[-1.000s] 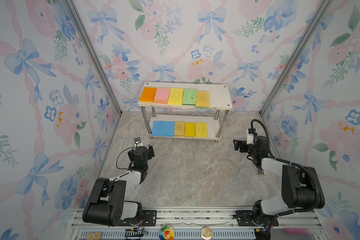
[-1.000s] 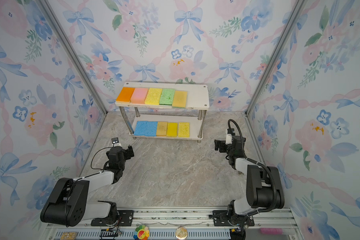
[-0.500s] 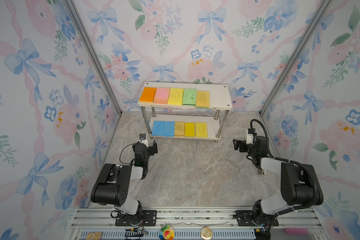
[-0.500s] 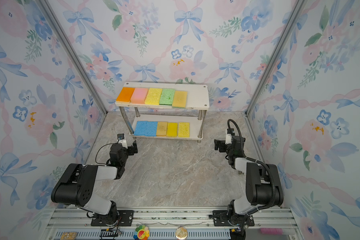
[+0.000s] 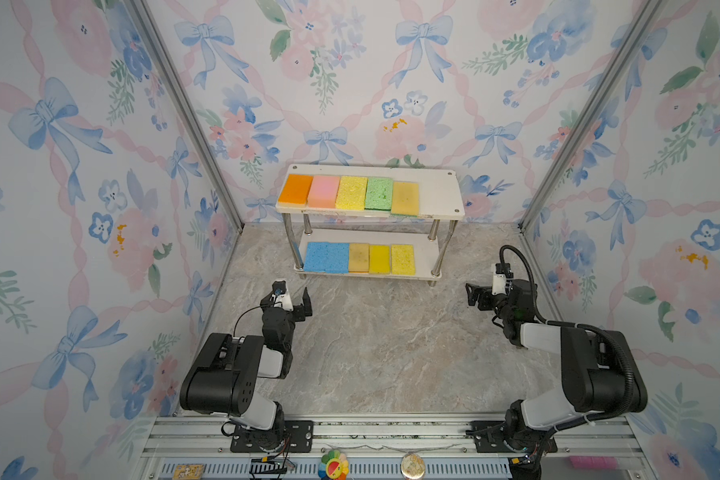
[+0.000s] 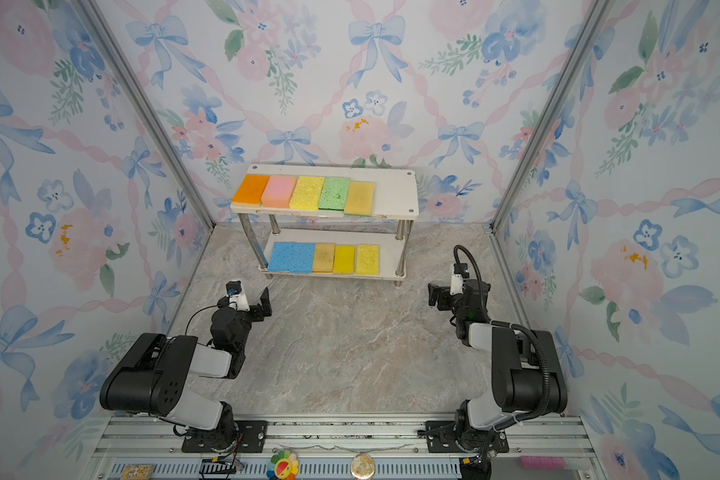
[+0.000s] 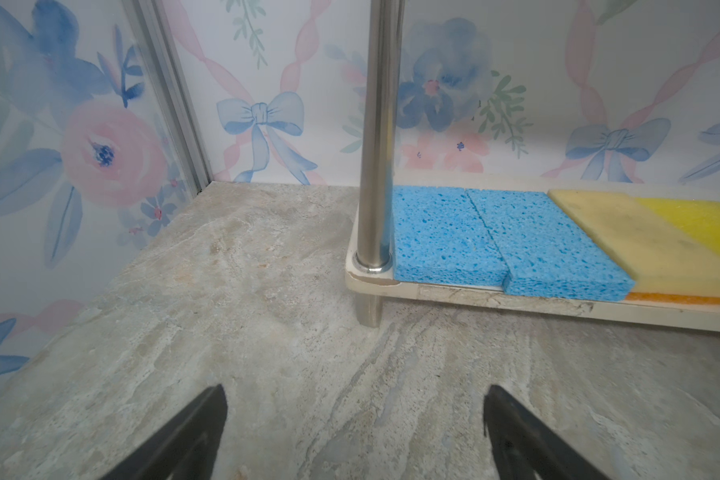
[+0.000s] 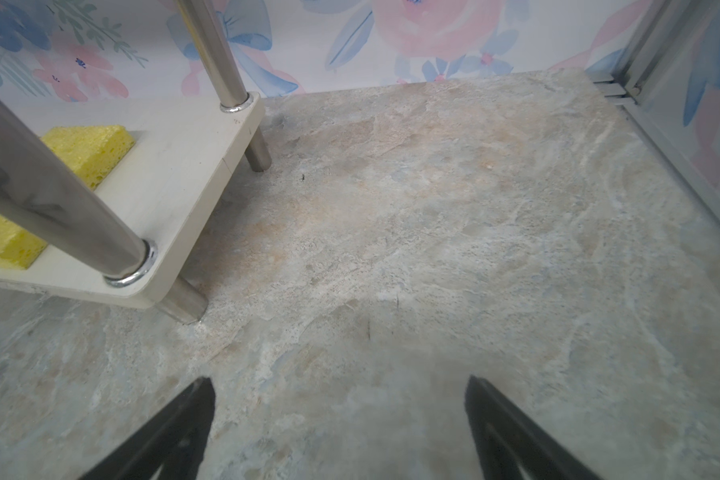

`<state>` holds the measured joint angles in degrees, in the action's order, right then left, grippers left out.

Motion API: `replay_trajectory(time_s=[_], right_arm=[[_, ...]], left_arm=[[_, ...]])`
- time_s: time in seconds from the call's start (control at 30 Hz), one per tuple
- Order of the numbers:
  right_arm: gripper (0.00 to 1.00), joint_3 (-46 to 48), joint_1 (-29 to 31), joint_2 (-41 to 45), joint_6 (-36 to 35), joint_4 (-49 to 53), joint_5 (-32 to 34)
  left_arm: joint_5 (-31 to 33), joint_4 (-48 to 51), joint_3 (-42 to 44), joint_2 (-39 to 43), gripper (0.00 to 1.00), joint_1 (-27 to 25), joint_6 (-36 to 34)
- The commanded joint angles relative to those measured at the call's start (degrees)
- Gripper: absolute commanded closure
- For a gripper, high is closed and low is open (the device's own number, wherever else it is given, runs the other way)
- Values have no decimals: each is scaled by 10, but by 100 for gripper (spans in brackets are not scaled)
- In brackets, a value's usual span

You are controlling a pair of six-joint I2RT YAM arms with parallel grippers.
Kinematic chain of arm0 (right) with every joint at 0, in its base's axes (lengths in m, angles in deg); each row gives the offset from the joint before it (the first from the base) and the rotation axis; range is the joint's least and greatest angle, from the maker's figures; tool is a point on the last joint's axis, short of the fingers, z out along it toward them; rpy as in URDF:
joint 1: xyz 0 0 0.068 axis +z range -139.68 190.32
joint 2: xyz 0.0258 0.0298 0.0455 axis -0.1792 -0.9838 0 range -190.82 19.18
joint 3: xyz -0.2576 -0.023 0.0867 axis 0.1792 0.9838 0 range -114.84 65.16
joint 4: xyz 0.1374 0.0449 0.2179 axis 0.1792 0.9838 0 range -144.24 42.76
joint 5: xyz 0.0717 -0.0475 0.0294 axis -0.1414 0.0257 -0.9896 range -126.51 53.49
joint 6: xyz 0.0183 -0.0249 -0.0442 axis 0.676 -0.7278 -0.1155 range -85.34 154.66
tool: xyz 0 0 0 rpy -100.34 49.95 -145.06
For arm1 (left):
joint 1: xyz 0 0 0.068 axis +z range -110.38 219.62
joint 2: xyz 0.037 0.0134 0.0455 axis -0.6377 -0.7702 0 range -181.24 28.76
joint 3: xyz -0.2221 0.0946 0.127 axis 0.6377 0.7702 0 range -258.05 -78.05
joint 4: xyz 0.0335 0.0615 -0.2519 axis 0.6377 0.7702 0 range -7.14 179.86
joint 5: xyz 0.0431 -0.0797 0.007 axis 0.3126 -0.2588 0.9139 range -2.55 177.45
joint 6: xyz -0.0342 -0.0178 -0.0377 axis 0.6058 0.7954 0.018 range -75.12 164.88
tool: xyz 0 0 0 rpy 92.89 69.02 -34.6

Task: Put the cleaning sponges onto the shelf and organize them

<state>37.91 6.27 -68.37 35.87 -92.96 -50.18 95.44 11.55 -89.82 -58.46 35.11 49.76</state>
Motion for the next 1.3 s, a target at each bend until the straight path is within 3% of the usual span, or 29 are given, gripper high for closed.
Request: replay_trajectory(time_s=[0.0,0.17,0.33,0.43,1.27], right_arm=[[3,46,7,20,-4,-111,2],[3,111,25,-29,-11,-281,23],[3,48,44,-10,-15,-128,99],[3,43,51,-11,-8,-122,145],[3,44,51,-10,-8,-123,144]], left_arm=[[-5,-35,6,-6,2,1,-7],[-3,-40,7,-9,2,-1,-9],[0,-40,3,-13,2,-1,-9],[0,-40,3,-13,2,-2,-9],[11,-40,3,-12,2,-9,-13]])
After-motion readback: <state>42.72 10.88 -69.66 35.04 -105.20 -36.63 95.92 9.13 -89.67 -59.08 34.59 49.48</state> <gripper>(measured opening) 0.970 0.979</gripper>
